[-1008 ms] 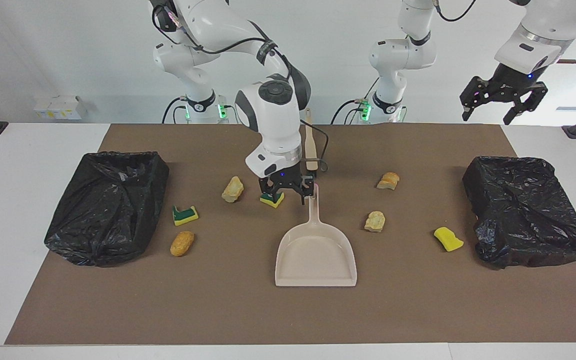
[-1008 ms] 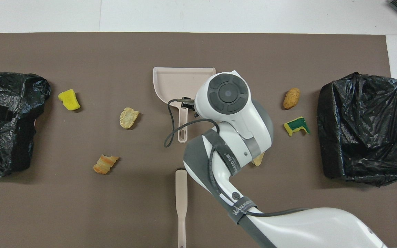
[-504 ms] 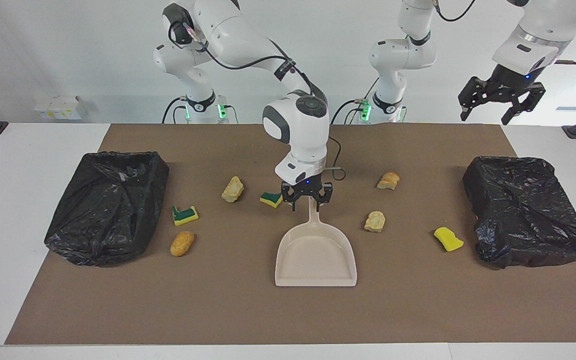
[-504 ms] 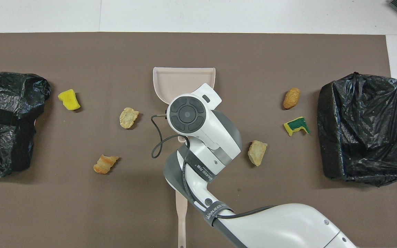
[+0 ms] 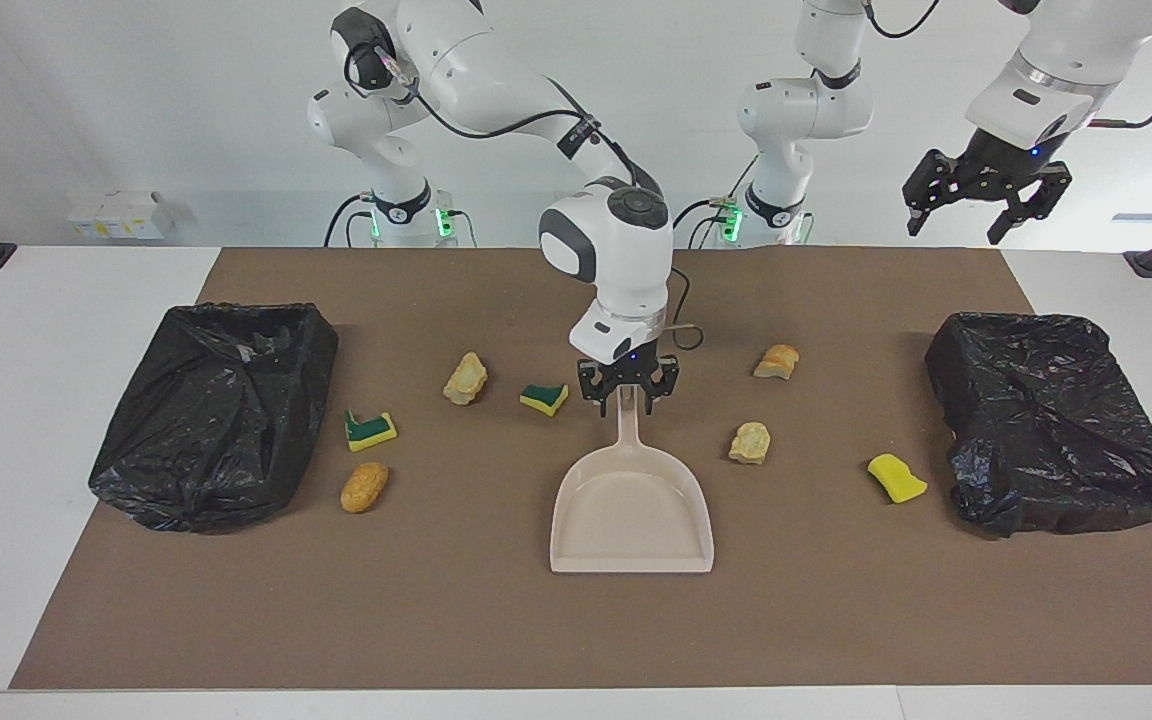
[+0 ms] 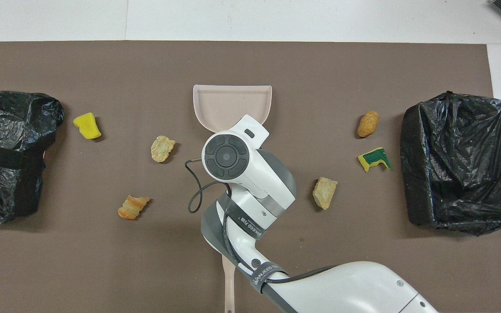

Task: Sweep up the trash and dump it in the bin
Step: 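Grasp the dustpan handle with the right gripper and lift it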

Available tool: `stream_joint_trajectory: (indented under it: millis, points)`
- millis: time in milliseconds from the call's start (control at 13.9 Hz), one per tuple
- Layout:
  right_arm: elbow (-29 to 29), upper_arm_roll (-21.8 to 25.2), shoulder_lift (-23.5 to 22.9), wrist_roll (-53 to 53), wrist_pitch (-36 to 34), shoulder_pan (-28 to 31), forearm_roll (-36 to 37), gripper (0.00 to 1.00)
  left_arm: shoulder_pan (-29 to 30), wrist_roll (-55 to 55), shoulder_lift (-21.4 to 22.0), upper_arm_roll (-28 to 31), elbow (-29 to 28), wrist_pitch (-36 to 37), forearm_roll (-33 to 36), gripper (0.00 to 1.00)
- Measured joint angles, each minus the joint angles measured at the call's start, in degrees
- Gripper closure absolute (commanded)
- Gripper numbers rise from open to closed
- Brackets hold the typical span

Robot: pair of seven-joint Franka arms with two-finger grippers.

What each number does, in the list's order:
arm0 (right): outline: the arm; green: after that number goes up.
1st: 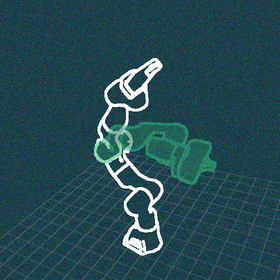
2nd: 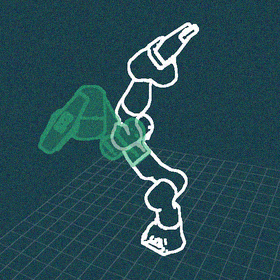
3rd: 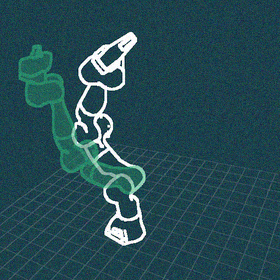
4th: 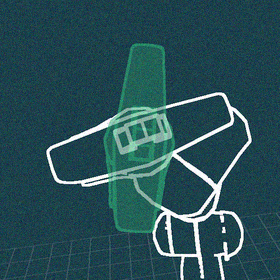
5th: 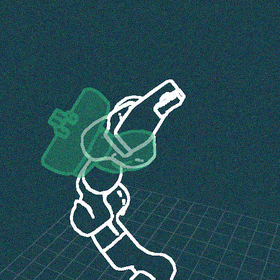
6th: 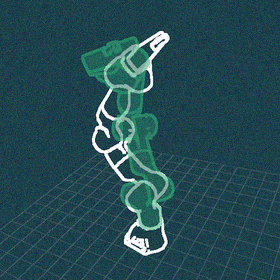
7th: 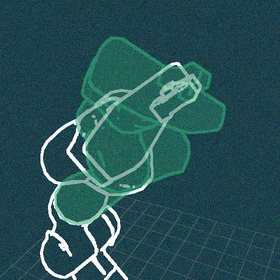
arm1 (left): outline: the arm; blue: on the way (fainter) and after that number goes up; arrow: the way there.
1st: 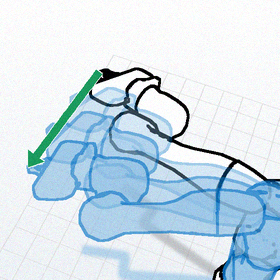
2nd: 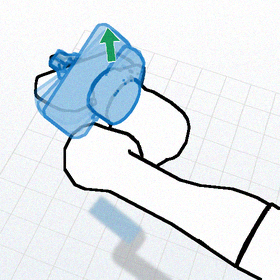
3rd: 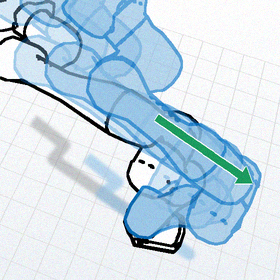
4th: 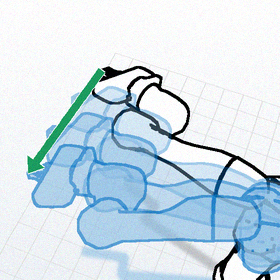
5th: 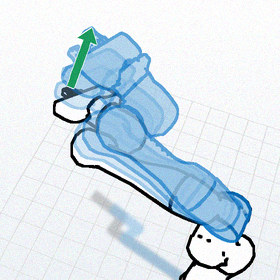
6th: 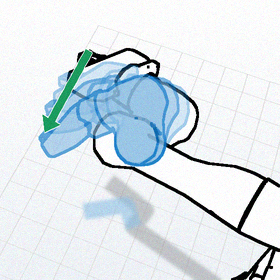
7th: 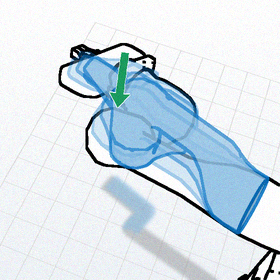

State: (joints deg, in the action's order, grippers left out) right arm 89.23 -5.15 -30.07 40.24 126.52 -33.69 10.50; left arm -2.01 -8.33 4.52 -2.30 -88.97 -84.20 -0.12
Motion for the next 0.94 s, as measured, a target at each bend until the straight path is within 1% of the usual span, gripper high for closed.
stream_joint_trajectory:
  millis: [72, 144, 216, 720, 792, 936]
  points:
    - [0.2, -0.1, 0.0, 0.0, 0.1, 0.0, 0.0, 0.55, 0.0, 0.0, 0.1, 0.0, -0.3, 0.0, 0.0, 0.0]
    - [0.2, -0.1, 0.0, -0.1, 0.1, 0.0, 0.0, 0.76, 0.0, 0.0, 0.2, 0.0, -0.4, 0.0, 0.0, 0.0]
    - [0.3, -0.1, 0.0, -0.1, 0.1, 0.0, 0.0, 1.0, 0.0, 0.0, 0.3, 0.0, -0.5, 0.0, 0.0, 0.0]
    - [0.7, -0.2, 0.9, -0.2, 0.1, 0.1, 0.0, 1.0, -0.4, 0.4, 0.6, -0.5, -0.8, 0.0, 0.0, 0.0]
    - [0.7, -0.2, 1.5, -0.8, -0.1, 0.3, 0.0, 1.0, -0.7, 0.6, 0.6, -0.6, -1.0, 0.0, 0.0, 0.0]
    - [0.7, 0.0, 3.1, -5.1, -1.9, 1.3, -0.1, 1.0, -0.7, 1.5, 0.7, -1.1, -1.9, 0.0, 0.0, 0.0]
